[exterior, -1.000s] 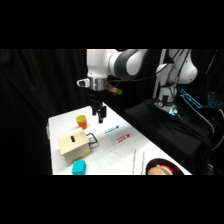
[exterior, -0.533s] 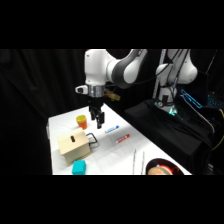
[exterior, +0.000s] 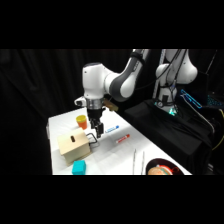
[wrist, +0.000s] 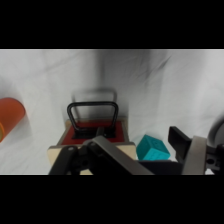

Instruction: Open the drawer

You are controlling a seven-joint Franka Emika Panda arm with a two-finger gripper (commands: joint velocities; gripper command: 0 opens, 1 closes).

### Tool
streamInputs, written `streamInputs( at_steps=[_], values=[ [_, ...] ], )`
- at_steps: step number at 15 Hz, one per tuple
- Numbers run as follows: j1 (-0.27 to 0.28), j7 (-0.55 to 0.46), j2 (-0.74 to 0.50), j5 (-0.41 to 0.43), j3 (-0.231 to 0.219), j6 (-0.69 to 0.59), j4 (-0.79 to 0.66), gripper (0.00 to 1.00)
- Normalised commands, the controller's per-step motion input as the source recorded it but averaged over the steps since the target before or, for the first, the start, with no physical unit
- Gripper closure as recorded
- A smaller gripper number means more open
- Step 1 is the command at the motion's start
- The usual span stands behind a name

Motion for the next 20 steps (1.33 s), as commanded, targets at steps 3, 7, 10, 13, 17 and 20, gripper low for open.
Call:
streamInputs(
  at_steps=[3,7,10,13,17,20],
  values=[
    [-0.039,0.04,0.26,0.036,0.058,0.2,0.22,0.0],
    [-0.04,0.05,0.25,0.032,0.06,0.17,0.24,0.0],
    [-0.042,0.06,0.19,0.026,0.052,0.16,0.19,0.0],
    [-0.056,0.05,0.15,0.035,0.054,0.19,0.11,0.0],
    [-0.067,0.03,0.05,0.053,0.074,0.28,-0.03,0.0],
    [-0.068,0.03,0.04,0.044,0.06,0.3,-0.04,0.0]
  ],
)
